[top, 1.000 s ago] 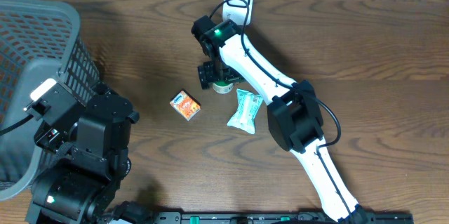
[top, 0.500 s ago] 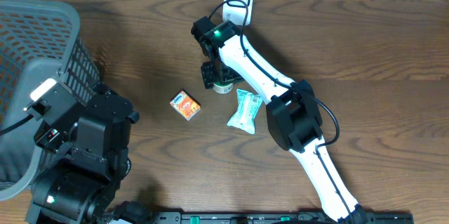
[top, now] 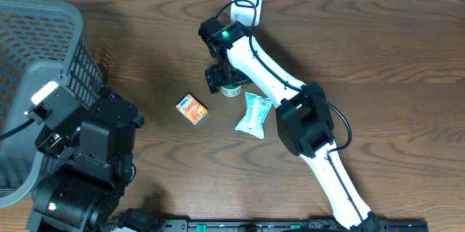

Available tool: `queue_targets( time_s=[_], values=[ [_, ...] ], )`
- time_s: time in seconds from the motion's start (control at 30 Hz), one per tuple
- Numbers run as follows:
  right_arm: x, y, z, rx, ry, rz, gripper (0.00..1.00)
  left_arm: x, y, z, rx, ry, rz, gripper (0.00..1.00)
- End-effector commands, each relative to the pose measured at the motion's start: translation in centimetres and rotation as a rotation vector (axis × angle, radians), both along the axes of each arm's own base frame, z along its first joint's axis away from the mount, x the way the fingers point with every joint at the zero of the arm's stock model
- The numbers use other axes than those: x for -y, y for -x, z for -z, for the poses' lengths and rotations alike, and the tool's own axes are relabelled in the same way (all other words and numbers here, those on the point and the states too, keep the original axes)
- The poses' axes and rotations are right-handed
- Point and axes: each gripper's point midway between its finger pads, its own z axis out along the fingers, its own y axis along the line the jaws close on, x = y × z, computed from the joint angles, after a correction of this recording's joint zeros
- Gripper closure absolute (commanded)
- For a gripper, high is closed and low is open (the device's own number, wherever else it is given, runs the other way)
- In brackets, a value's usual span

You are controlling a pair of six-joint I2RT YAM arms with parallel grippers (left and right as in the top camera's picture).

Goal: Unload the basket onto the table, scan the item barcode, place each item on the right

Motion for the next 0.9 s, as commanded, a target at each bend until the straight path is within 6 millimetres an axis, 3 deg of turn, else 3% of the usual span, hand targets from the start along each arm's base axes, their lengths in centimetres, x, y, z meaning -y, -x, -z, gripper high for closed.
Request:
queue_targets(
  time_s=[0.0,0.3,0.87],
  values=[
    [0.7,-0.2,0.8,-0.017,0.012,-0.061,0.08,-0.3,0.2,-0.6,0.016,0.003,-0.014,0.02],
    [0.7,-0.1,0.7,-0.020,0.013,-0.095,0.08,-0.3,0.2,-0.6,0.017,0.003,-0.014,0.02],
    [0.6,0.4,1.7,-0.032,0.020,-0.108,0.36,-0.3,0.2,-0.6,0.017,0.003,-0.014,0.02]
  ],
)
